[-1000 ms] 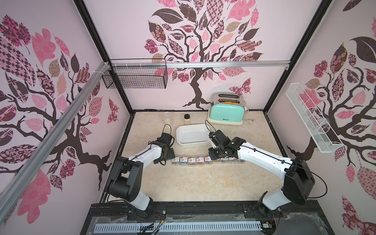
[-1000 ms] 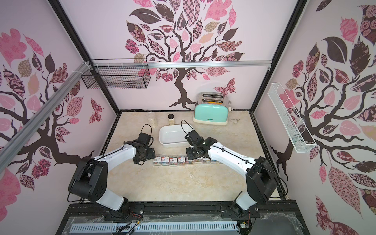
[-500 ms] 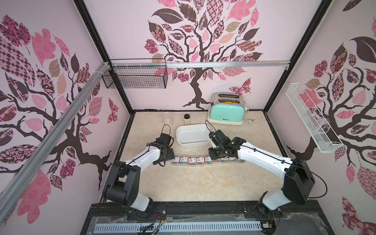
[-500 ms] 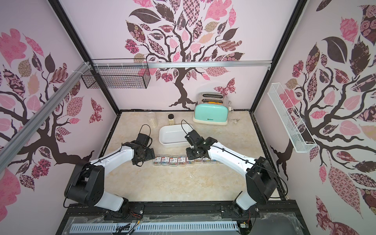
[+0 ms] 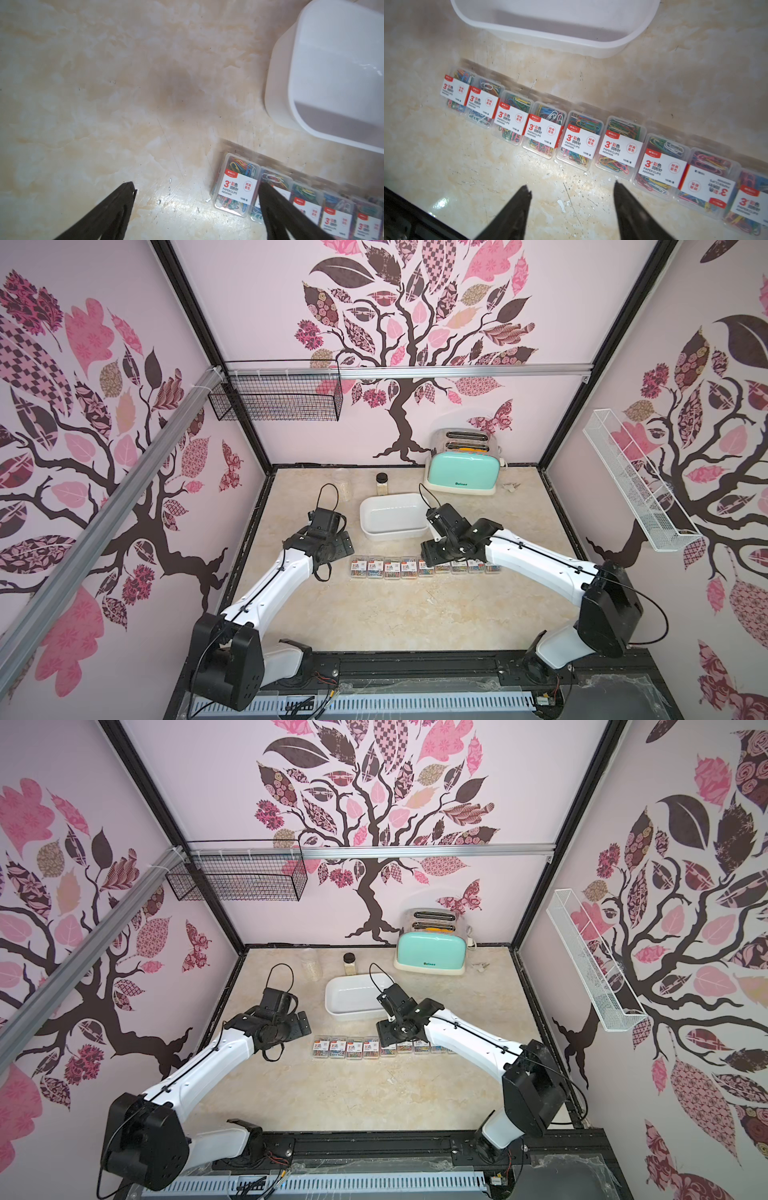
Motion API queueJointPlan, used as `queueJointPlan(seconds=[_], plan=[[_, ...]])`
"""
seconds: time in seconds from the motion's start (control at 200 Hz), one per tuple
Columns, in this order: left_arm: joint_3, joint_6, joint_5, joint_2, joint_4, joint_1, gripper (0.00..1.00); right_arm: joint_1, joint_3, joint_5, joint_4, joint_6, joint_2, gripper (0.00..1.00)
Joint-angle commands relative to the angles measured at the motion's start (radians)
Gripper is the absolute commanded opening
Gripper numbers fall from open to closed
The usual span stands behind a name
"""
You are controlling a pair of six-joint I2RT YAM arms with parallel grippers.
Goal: Take the paper clips out of the storage box
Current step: Adjust the boxed paper clips at the center of the board, then reset both arms
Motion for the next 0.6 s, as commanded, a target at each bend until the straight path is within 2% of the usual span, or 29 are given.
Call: queueJointPlan(seconds=[0.0,0.03,0.07,0.085,0.43,0.595], plan=[[0.035,0.027,0.015,-0.046,-0.023,-0.003,0.98,-0.003,0.049,0.021,-0.014,-0.011,0.015,0.83],[0.037,0.028,0.015,-0.059,-0.025,-0.004,0.98,-0.003,0.05,0.028,-0.013,-0.012,0.014,0.86],[0.04,0.028,0.014,-0.076,-0.028,-0.005,0.98,-0.005,0.051,0.031,-0.015,-0.012,0.011,0.98],[0.042,0.029,0.013,-0.08,-0.03,-0.004,0.98,-0.005,0.051,0.029,-0.015,-0.014,0.011,0.99],[0.063,0.054,0.042,-0.153,-0.053,-0.02,0.98,-0.031,0.067,0.046,-0.022,-0.013,-0.006,0.99],[0.095,0.067,0.052,-0.146,-0.063,-0.028,0.98,-0.06,0.072,0.041,-0.027,-0.014,-0.018,0.99]])
